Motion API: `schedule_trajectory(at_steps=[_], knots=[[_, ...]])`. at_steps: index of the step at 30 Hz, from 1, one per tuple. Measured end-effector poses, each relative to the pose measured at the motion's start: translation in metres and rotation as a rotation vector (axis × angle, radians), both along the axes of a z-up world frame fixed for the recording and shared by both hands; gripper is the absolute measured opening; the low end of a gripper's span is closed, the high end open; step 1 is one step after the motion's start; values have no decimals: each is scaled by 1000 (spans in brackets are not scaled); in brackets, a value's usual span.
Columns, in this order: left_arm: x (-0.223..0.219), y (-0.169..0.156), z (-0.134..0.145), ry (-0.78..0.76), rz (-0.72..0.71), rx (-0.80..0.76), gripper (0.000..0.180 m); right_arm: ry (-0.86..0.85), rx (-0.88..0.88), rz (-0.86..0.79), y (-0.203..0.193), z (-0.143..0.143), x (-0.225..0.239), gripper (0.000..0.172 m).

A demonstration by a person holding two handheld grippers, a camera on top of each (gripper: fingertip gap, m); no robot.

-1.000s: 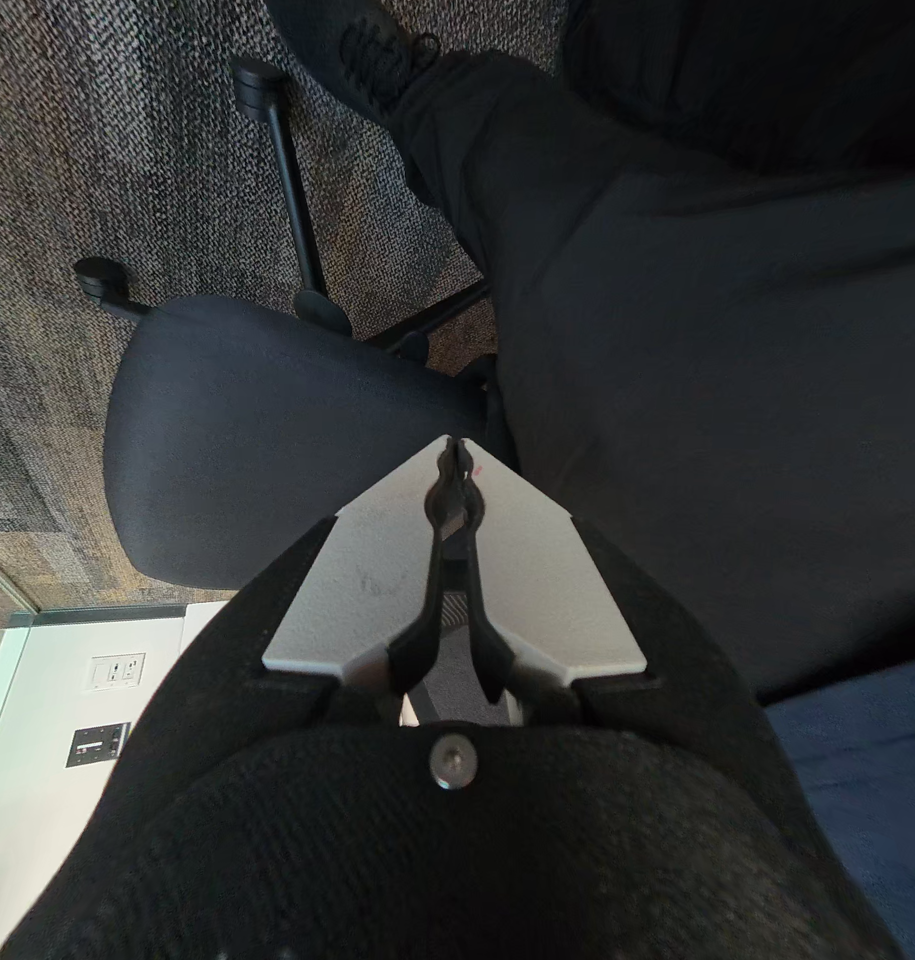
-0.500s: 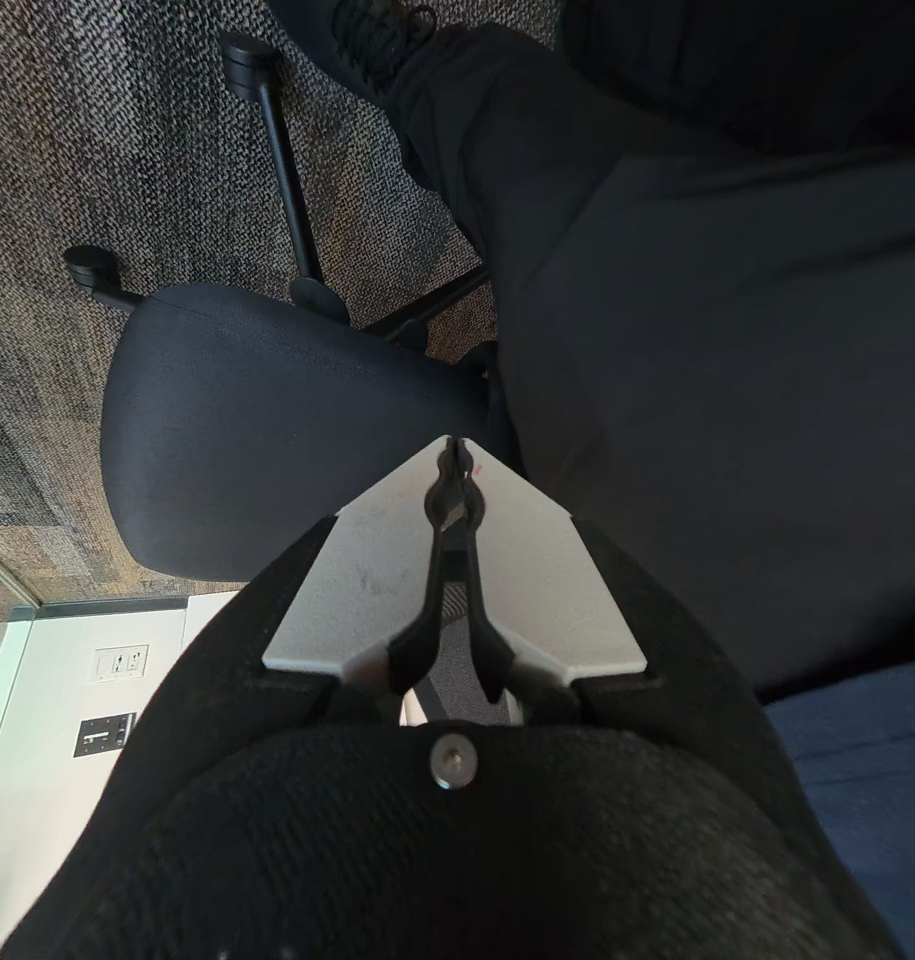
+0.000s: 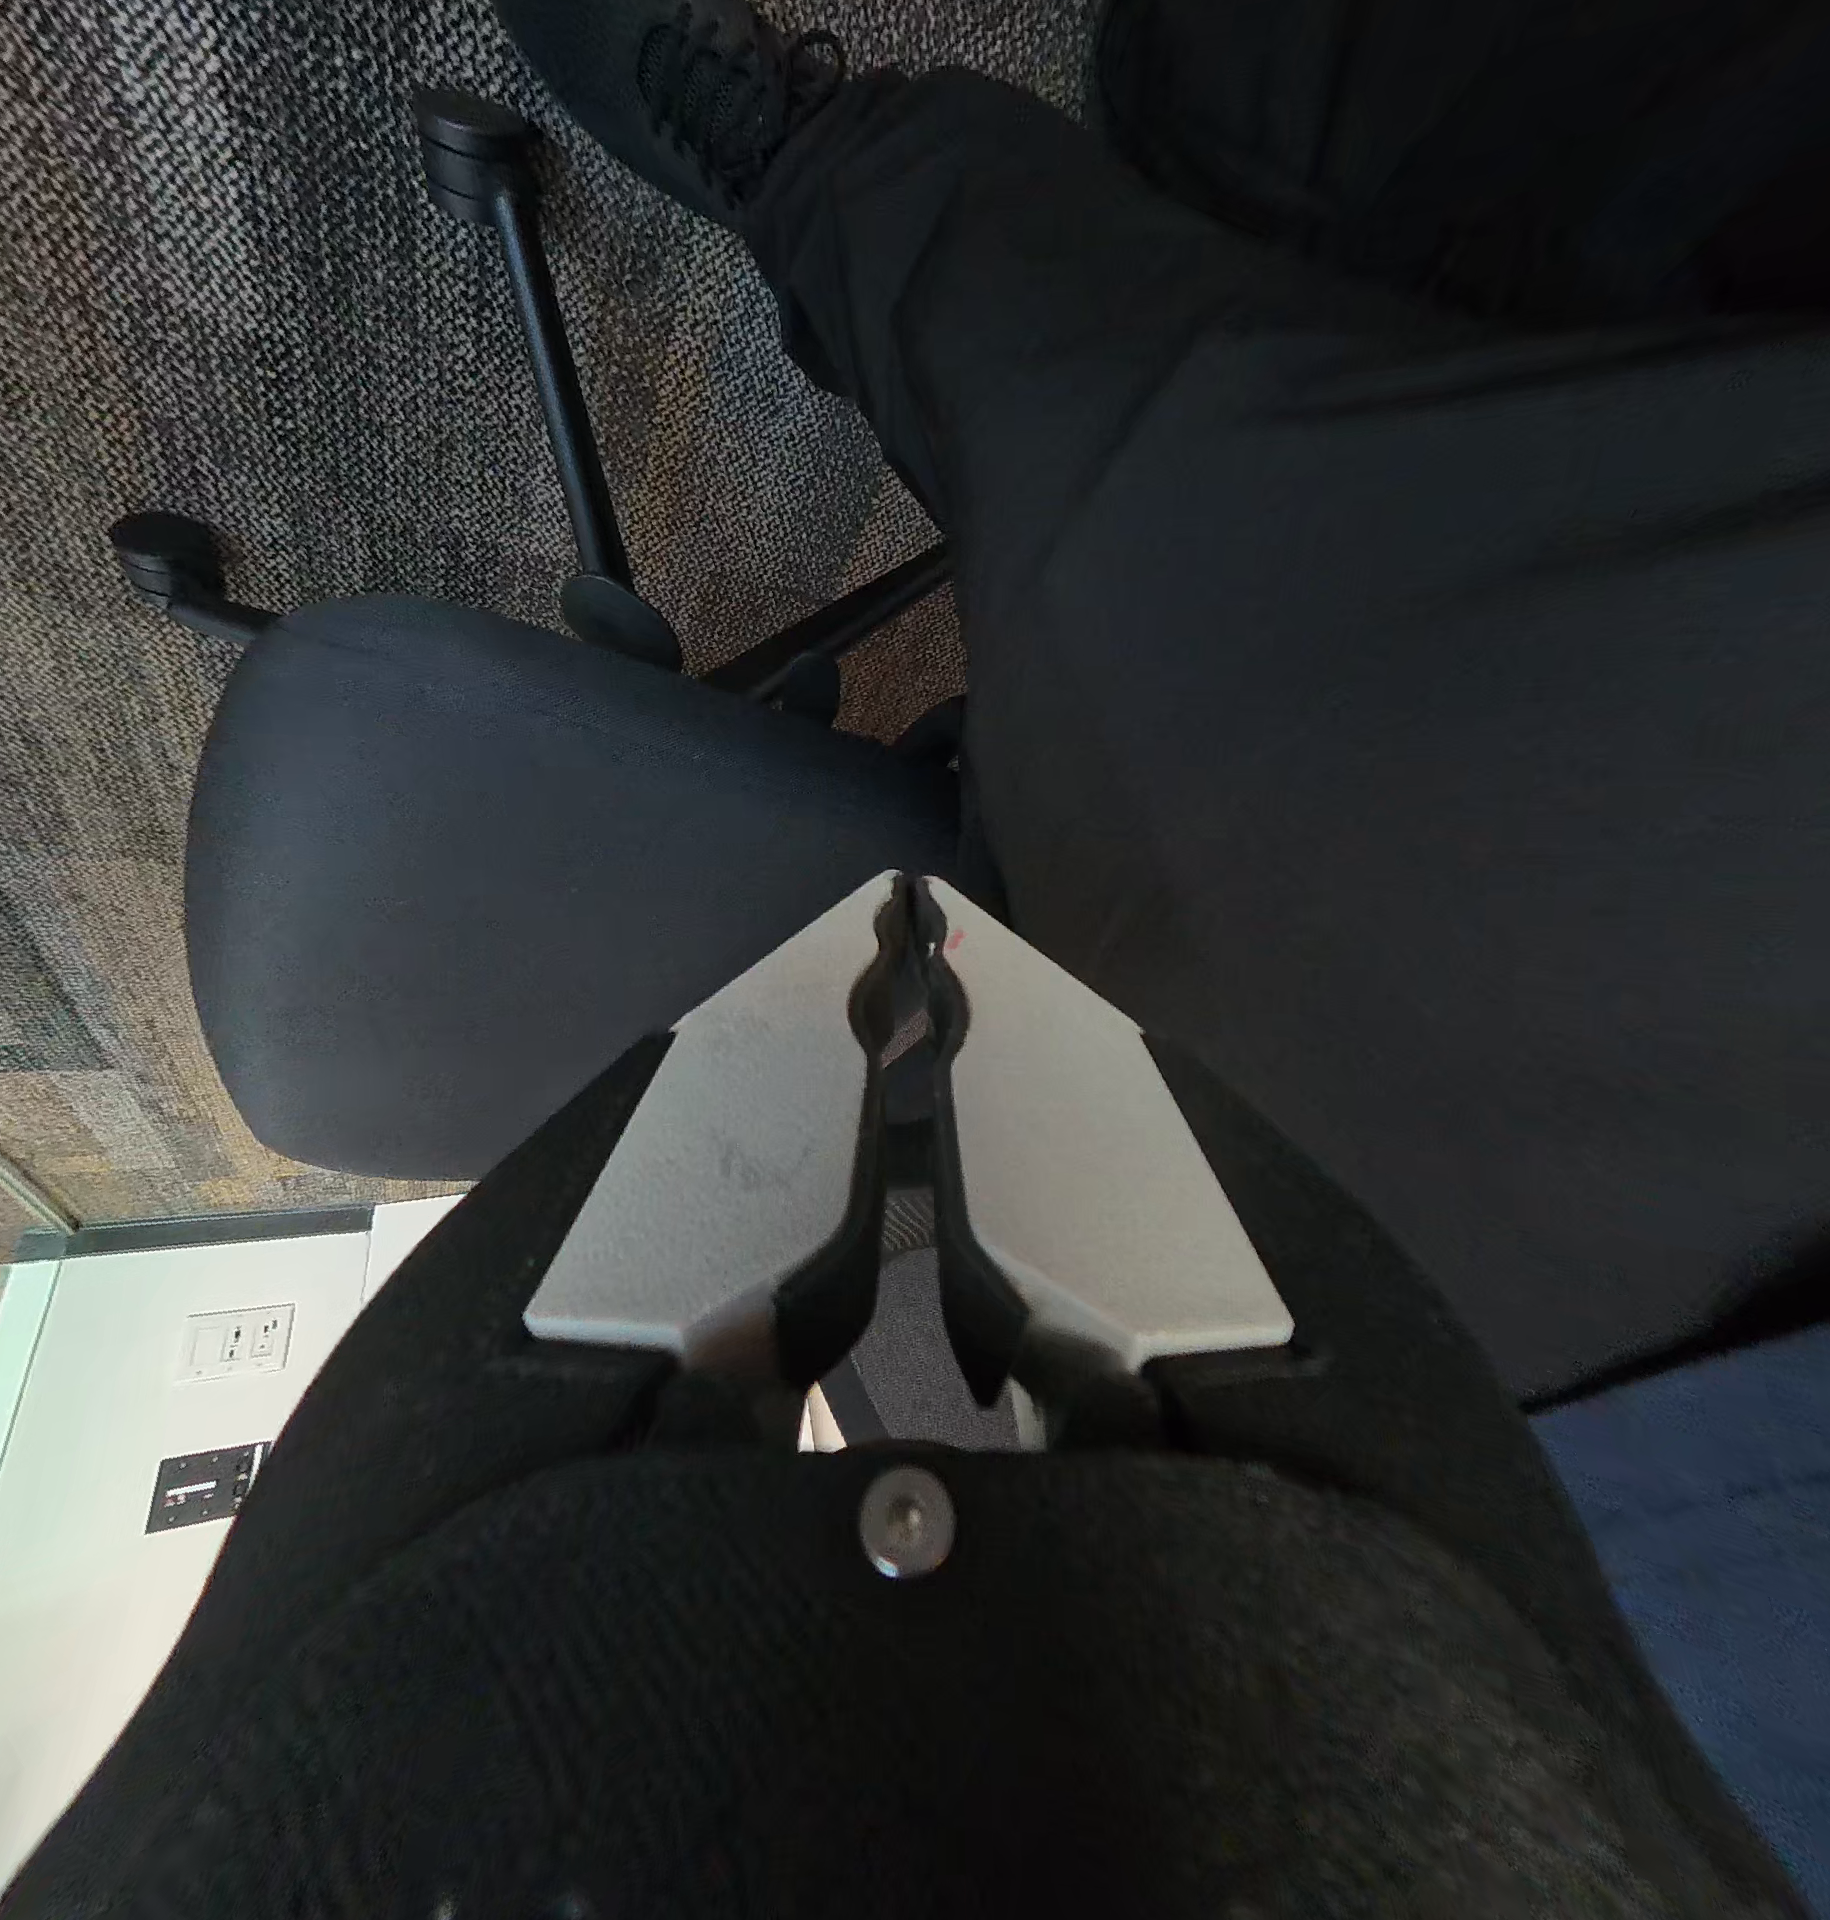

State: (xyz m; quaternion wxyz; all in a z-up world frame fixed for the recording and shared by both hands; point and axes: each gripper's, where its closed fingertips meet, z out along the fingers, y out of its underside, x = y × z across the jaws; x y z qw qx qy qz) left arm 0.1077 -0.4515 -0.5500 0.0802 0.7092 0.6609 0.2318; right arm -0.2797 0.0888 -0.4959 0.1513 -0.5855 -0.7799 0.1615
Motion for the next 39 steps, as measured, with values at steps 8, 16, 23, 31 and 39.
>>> schedule_trajectory(at_steps=[8, 16, 23, 31, 39], knots=[[-6, 0, 1, 7, -10, 1, 0, -31, -1, 22, -6, -11, 7, 26], [-8, -1, 1, 13, -1, -2, 0, -19, -14, -10, -10, -9, -3, 30], [-2, 1, 0, 6, 3, 2, 0, -18, -1, 22, -13, -7, -3, 24], [-2, 7, -6, 9, 19, 15, 0, 71, -93, 77, -26, 47, -10, 24], [4, 11, -12, 5, 24, 33, 0, 168, -222, 342, -96, 154, -57, 24]])
